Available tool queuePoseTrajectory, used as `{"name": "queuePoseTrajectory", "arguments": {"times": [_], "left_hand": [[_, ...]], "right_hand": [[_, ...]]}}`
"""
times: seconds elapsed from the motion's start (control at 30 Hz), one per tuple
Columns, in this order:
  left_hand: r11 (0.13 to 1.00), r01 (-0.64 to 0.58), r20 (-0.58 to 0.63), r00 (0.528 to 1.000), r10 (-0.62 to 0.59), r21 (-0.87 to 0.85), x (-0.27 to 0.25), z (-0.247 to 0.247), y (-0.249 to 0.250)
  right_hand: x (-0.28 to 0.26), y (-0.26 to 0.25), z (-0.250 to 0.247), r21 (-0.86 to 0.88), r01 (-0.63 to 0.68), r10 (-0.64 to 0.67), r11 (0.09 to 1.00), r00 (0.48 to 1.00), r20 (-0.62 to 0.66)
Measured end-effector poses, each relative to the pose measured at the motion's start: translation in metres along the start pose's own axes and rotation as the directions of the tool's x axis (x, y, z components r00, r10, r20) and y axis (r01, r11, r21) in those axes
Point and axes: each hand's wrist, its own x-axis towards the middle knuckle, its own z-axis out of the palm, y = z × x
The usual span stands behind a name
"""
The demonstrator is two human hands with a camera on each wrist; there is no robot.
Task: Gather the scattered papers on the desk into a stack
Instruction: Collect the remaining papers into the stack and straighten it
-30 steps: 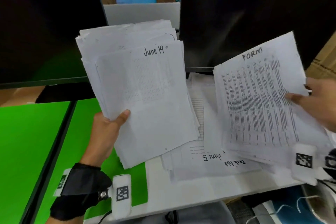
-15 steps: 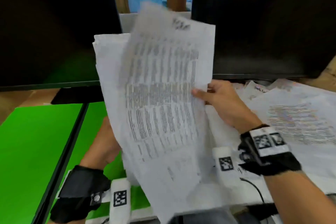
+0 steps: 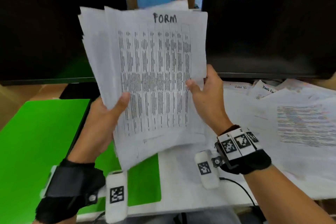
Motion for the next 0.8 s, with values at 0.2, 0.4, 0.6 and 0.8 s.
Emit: {"name": "queuePoseTrajectory", "arguments": {"times": [0.2,0.4,0.6,0.8], "left_hand": [[0.979,-0.139,-0.142,0.977,0.16,0.146,0.006,-0.016,-0.013],[0.986,0.042,-0.158,0.987,-0.017,0.16,0.006,-0.019,-0.051],[0.96,-0.058,-0.3,0.943,0.143,0.274,0.009,-0.029,-0.048],[0.962,-0.108,-0.388,0.899,0.203,0.252,0.011,-0.032,-0.048]], "right_hand": [[-0.015,0.0,0.007,0.202,0.008,-0.026,0.979,0.996,0.089],[-0.035,0.034,0.012,-0.046,-0.075,0.085,0.996,0.959,0.271],[0.009,0.069,-0.09,-0.694,-0.245,0.318,0.677,0.948,-0.024],[-0.004,0.119,-0.189,-0.863,-0.487,0.662,-0.135,0.604,-0.444]]}}
